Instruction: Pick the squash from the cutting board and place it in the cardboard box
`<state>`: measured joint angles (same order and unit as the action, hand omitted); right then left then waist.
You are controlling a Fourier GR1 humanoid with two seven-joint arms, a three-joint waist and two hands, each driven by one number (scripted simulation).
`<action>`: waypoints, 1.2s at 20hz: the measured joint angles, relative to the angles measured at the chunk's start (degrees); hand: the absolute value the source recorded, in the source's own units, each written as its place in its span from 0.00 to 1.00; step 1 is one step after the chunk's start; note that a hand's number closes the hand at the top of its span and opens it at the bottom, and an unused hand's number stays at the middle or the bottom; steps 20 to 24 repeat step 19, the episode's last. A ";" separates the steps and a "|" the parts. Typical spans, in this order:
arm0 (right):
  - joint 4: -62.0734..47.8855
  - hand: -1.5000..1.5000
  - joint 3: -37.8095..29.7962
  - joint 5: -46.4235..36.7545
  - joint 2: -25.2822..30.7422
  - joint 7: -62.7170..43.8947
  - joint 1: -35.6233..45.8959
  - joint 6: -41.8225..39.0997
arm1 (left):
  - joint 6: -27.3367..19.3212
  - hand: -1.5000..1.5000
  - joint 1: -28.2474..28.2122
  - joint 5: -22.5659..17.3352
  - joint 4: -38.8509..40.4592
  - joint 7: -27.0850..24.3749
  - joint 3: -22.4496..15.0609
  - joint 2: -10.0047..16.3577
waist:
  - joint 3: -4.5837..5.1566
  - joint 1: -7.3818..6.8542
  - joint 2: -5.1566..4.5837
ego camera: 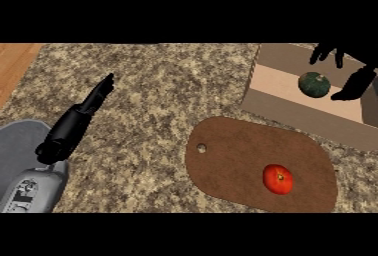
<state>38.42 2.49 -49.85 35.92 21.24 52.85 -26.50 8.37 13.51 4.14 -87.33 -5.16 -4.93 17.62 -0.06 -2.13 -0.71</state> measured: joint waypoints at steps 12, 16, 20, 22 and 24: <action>-13.23 0.00 -19.67 20.26 -3.63 9.91 5.38 -3.63 | 0.73 0.50 -0.02 -0.43 -0.11 0.42 1.28 0.28 | -0.11 0.65 0.19; -19.51 0.00 -28.28 28.06 -1.98 4.84 7.86 -5.92 | 0.53 0.50 -0.07 -0.21 -0.10 0.28 1.22 -0.08 | -0.08 0.28 -0.06; -23.15 0.00 -32.40 31.45 0.53 2.28 8.92 -6.23 | 0.57 0.50 -0.07 0.06 -0.49 0.16 0.77 -0.53 | -0.08 -0.21 -0.31; -23.15 0.00 -32.40 31.45 0.53 2.28 8.92 -6.23 | 0.57 0.50 -0.07 0.06 -0.49 0.16 0.77 -0.53 | -0.08 -0.21 -0.31; -23.15 0.00 -32.40 31.45 0.53 2.28 8.92 -6.23 | 0.57 0.50 -0.07 0.06 -0.49 0.16 0.77 -0.53 | -0.08 -0.21 -0.31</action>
